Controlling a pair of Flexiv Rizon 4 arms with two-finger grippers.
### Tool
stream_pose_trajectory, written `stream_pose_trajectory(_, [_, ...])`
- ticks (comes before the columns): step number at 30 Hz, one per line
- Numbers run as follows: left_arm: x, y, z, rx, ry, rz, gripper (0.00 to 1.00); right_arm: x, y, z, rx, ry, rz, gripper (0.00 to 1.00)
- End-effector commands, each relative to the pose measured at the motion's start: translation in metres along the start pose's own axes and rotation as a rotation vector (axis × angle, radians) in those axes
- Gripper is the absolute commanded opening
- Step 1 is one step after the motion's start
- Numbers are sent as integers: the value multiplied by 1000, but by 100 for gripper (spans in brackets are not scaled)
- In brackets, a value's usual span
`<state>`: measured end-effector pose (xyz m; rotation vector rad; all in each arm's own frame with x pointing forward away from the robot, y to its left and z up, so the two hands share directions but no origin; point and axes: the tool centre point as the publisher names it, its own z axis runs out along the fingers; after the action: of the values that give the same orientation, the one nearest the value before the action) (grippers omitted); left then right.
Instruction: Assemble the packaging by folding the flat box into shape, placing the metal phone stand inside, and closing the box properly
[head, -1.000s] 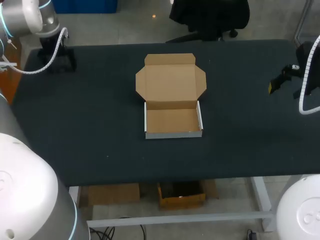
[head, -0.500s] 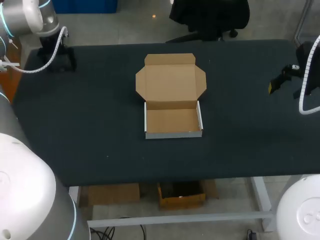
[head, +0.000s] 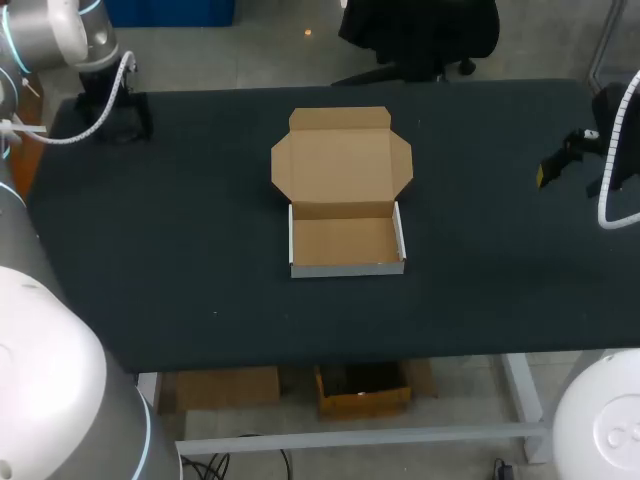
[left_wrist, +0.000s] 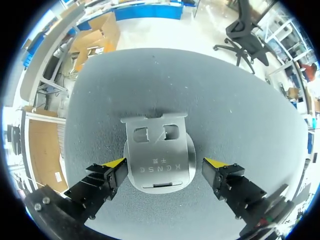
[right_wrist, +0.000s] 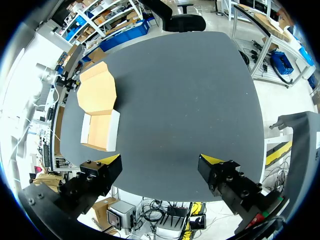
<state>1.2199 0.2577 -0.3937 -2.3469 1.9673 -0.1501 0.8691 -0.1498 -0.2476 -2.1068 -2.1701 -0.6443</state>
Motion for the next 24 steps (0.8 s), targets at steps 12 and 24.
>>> stream_pose_trajectory(12, [-2,-15,6,-36,-2,-8,100,0,0,-2,6,4,-1,100])
stream_pose_trajectory(24, [-4,-17,5,-35,-1,-12,100,0,0,-2,6,4,-1,100])
